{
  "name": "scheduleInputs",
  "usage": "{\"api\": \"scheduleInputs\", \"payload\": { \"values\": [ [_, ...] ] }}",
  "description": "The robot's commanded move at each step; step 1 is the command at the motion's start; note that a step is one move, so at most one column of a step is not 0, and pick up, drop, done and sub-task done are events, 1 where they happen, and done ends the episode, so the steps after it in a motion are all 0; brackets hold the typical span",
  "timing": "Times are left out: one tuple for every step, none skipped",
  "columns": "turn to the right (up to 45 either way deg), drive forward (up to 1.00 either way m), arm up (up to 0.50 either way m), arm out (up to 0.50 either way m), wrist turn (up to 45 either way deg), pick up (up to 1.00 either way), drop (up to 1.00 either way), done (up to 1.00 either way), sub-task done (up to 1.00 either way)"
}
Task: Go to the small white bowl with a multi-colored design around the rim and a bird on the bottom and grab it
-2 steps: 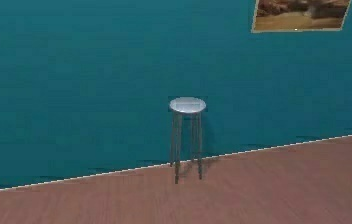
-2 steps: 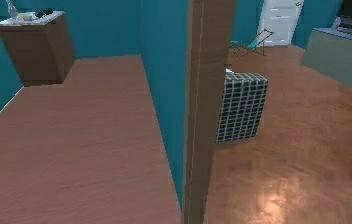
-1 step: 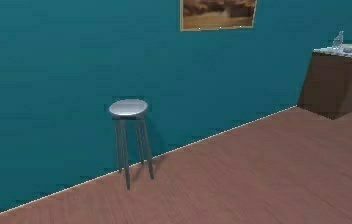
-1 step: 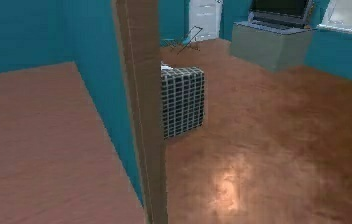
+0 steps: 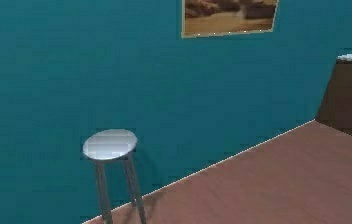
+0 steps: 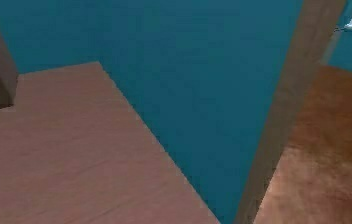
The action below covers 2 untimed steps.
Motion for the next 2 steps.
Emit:
{"api": "scheduleInputs", "payload": {
  "values": [
    [45.0,0.0,0.0,0.0,0.0,0.0,0.0,0.0,0.0],
    [12.0,0.0,0.0,0.0,0.0,0.0,0.0,0.0,0.0]
  ]
}}
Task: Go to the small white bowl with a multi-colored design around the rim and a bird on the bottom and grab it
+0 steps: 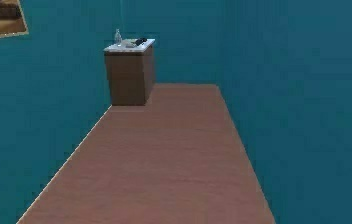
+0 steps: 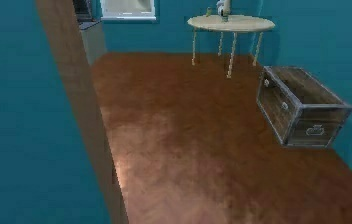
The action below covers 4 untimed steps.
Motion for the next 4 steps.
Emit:
{"api": "scheduleInputs", "payload": {
  "values": [
    [0.0,1.0,0.0,0.0,0.0,0.0,0.0,0.0,0.0],
    [0.0,1.0,0.0,0.0,0.0,0.0,0.0,0.0,0.0],
    [0.0,1.0,0.0,0.0,0.0,0.0,0.0,0.0,0.0],
    [12.0,0.0,0.0,0.0,0.0,0.0,0.0,0.0,0.0]
  ]
}}
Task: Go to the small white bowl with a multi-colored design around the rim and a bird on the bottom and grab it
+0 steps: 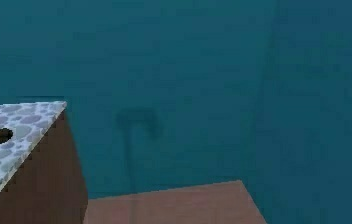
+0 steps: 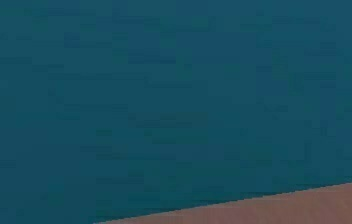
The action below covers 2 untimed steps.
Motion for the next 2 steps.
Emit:
{"api": "scheduleInputs", "payload": {
  "values": [
    [0.0,0.15,0.0,0.0,0.0,0.0,0.0,0.0,0.0],
    [-45.0,0.0,0.0,0.0,0.0,0.0,0.0,0.0,0.0]
  ]
}}
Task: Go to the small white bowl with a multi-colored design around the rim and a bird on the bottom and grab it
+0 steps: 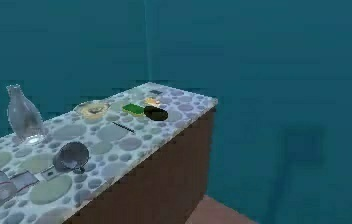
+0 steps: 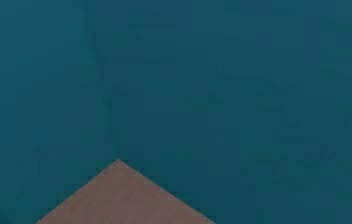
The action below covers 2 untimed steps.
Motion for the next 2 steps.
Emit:
{"api": "scheduleInputs", "payload": {
  "values": [
    [-45.0,0.0,0.0,0.0,0.0,0.0,0.0,0.0,0.0],
    [-45.0,0.0,0.0,0.0,0.0,0.0,0.0,0.0,0.0]
  ]
}}
